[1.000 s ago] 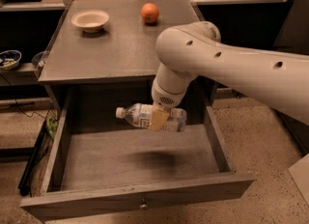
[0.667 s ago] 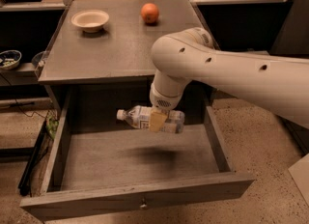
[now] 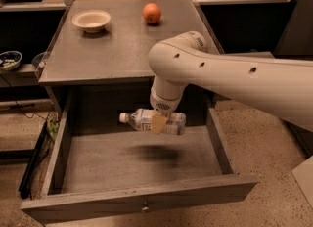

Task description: Place blue plastic bottle into top drawer

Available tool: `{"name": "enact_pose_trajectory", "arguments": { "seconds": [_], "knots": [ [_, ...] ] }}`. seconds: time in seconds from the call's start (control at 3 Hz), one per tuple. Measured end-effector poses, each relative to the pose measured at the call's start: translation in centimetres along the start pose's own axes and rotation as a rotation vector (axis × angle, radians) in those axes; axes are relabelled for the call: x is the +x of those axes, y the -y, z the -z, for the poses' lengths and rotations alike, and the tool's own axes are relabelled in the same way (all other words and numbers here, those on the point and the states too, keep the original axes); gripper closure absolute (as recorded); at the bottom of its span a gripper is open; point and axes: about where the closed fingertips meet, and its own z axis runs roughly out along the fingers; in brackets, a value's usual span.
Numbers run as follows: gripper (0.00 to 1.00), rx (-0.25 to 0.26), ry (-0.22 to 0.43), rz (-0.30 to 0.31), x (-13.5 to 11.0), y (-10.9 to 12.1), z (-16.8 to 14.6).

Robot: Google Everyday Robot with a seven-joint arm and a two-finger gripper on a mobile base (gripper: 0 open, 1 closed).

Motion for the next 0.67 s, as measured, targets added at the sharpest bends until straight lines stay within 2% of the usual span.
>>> {"name": "enact_pose_trajectory", "arguments": {
  "seconds": [0.67],
  "knots": [
    [1.0,-0.038,0.023,-0.071,1.4,-1.6,-2.7]
  ]
}}
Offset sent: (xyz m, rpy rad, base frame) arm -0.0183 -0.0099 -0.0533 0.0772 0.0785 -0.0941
